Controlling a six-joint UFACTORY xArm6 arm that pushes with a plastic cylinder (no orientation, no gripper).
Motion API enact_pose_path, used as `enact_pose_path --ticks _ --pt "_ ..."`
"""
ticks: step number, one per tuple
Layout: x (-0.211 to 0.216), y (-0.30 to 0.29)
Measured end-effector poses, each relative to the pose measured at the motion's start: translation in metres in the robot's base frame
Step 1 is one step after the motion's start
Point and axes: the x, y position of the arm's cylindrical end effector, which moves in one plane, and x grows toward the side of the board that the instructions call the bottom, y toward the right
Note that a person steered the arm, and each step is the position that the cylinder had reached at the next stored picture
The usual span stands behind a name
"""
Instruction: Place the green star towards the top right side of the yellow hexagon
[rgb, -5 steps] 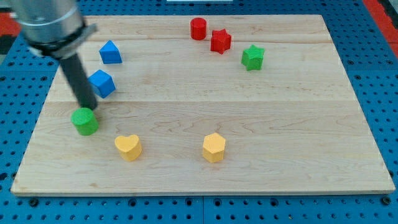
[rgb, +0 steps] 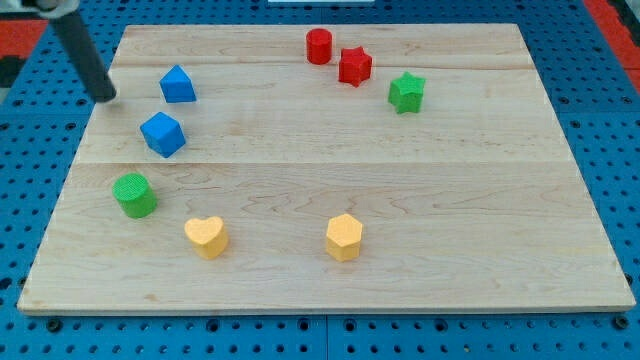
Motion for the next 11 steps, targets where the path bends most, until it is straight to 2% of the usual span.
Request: enact_pose_path --ticks 1,3,4,6,7,8,9,10,11 --pt "-0.04 0.055" --pt "-0.088 0.189" --pt "-0.114 0.201" --pt "-0.093 0.319" --pt "-0.074 0.348" --pt "-0.04 0.325" --pt "-0.002 0.329" --pt "-0.03 0.335" --pt "0.002 0.381"
